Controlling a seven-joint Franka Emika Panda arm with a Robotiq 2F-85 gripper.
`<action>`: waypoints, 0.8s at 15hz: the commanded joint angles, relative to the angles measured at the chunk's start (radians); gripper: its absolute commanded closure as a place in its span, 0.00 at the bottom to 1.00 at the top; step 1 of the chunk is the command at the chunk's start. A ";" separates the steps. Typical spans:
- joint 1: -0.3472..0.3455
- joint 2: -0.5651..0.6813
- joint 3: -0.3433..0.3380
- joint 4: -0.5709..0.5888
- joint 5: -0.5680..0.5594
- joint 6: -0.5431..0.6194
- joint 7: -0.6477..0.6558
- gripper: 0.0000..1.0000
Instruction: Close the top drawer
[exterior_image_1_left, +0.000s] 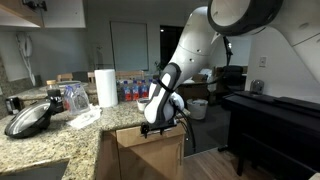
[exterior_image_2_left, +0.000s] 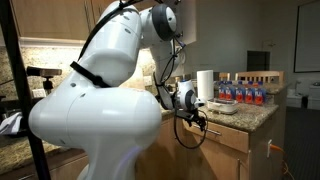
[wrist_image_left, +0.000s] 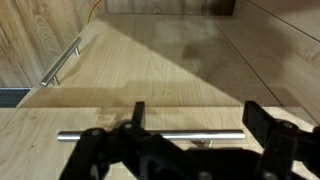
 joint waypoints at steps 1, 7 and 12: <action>-0.064 0.024 0.046 0.072 -0.021 -0.092 -0.025 0.00; -0.162 0.117 0.134 0.236 -0.016 -0.291 -0.051 0.00; -0.134 0.174 0.079 0.313 -0.073 -0.253 -0.004 0.00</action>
